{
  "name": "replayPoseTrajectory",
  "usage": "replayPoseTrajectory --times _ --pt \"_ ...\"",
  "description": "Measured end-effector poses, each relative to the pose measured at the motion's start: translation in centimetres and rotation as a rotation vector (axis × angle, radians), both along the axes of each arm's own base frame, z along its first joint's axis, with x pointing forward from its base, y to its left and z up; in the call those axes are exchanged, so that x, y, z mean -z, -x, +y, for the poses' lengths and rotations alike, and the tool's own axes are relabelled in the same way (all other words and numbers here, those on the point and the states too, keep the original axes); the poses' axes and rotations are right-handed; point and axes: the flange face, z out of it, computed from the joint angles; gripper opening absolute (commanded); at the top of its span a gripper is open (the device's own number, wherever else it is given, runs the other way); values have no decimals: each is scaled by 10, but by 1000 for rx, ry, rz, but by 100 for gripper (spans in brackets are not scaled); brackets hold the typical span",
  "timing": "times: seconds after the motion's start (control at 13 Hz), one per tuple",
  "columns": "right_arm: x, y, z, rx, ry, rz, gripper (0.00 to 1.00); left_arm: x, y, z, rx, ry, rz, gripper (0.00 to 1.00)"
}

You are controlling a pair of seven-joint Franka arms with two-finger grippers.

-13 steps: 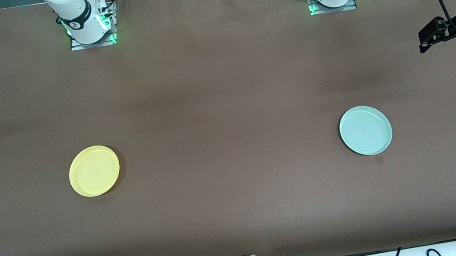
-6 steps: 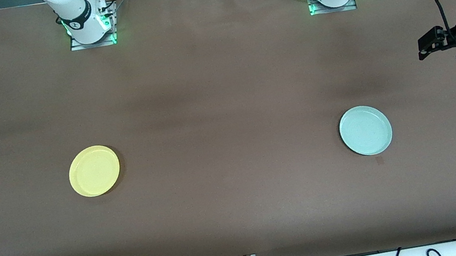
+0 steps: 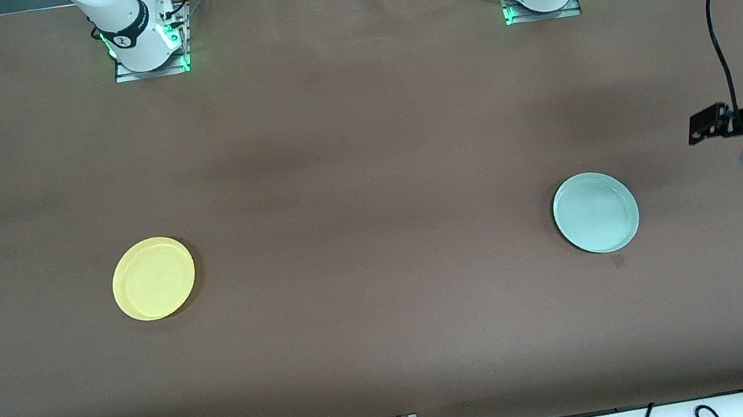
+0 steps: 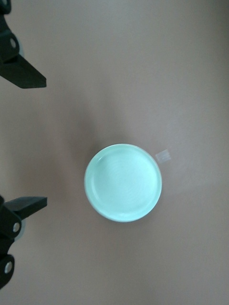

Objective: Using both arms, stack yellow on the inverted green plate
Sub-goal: 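Reach the left gripper to the green plate rim and grasp it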

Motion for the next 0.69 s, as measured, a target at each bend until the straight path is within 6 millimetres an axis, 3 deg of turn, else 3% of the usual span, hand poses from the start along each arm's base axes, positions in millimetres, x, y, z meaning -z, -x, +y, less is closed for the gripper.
replayPoseTrajectory --times 0.38,0.69 --pt "0 0 0 0 -1 0 100 115 -38 8 102 37 -5 100" --pt "0 0 0 0 -1 -1 100 188 -46 27 196 93 -1 100"
